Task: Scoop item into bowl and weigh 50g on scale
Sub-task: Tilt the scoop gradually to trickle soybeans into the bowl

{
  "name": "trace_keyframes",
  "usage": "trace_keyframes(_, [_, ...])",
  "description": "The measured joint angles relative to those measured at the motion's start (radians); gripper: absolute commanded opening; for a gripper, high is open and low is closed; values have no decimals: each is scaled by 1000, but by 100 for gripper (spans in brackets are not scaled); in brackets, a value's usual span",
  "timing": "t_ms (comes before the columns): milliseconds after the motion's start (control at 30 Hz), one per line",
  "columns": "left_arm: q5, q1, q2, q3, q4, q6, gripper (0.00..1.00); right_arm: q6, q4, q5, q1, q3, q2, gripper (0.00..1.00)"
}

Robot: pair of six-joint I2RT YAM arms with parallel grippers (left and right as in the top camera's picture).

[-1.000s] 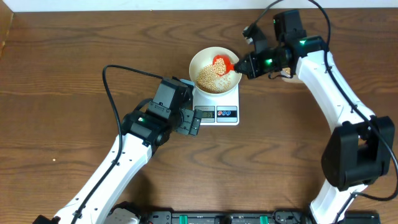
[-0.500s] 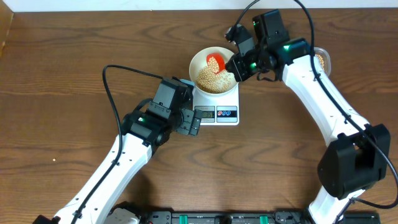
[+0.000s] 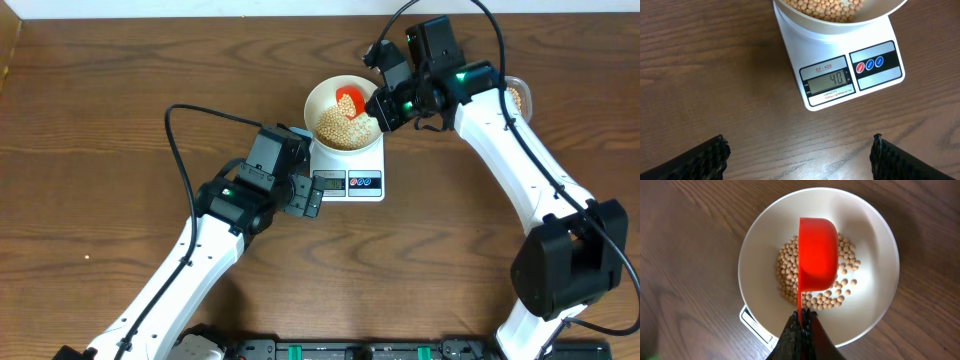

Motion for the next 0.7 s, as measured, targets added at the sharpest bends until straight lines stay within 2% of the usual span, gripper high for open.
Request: trace_keyframes(700, [0, 0, 0, 0, 0, 0, 92, -27, -13, 37, 0, 0, 0, 1])
